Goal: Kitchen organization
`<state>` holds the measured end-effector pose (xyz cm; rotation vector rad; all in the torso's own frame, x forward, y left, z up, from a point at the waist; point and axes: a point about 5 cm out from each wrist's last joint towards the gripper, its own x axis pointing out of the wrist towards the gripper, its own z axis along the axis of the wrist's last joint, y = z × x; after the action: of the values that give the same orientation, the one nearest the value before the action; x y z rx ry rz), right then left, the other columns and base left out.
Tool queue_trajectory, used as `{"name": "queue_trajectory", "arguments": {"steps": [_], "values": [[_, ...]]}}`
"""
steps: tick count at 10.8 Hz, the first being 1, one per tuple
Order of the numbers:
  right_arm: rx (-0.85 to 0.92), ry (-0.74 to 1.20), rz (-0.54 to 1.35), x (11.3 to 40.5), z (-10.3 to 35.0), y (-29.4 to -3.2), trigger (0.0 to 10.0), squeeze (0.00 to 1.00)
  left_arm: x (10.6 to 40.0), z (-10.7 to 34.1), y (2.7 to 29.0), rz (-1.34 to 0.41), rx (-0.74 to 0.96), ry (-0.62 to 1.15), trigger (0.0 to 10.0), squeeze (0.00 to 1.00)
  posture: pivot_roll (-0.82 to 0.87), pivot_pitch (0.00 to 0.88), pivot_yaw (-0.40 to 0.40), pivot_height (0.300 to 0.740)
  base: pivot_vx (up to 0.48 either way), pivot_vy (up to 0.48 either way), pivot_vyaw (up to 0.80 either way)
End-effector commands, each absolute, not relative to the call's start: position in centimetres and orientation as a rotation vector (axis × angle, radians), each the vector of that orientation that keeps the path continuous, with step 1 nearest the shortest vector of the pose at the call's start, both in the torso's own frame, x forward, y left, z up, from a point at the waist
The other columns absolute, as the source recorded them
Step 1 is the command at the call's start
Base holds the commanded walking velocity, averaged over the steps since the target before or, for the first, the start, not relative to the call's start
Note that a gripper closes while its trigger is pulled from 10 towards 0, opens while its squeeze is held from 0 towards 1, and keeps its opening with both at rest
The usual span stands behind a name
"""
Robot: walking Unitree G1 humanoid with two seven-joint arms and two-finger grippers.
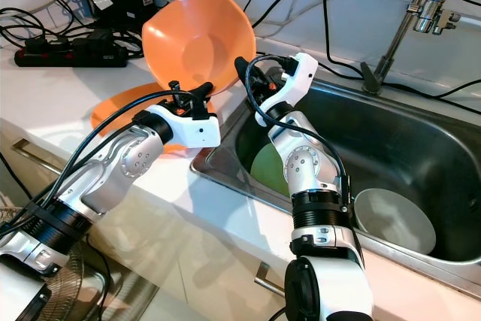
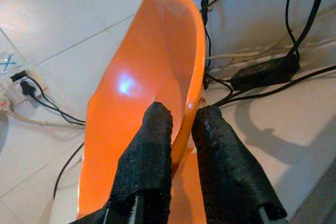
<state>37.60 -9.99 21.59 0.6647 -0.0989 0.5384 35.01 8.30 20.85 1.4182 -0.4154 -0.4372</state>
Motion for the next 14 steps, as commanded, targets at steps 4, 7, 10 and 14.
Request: {"name": "queue_trajectory", "arguments": {"steps": [4, 7, 10, 14], "values": [[0.644, -0.079, 0.589, 37.4, 21.6, -8.9, 3.8, 0.00, 34.3, 22.0, 6.5, -0.488, 1.461, -0.556, 10.0, 0.00, 0.23, 0.000, -0.055, 0.740, 0.000, 0.000, 0.00], [0.589, -0.095, 0.574, 37.7, 22.2, -9.5, 10.0, 0.00, 34.0, 21.6, 7.1, -0.531, 1.495, -0.575, 10.0, 0.00, 0.23, 0.000, -0.054, 0.740, 0.000, 0.000, 0.00], [0.567, -0.107, 0.499, 38.2, 22.2, -11.2, 10.0, 1.00, 34.6, 21.4, 9.0, -0.472, 1.516, -0.509, 10.0, 0.00, 0.23, 0.000, -0.056, 0.740, 0.000, 0.000, 0.00], [0.553, -0.115, 0.484, 38.3, 22.2, -11.3, 10.0, 0.00, 35.0, 21.6, 10.1, -0.439, 1.537, -0.480, 10.0, 0.00, 0.24, 0.000, -0.054, 0.740, 0.000, 0.000, 0.00]]}}
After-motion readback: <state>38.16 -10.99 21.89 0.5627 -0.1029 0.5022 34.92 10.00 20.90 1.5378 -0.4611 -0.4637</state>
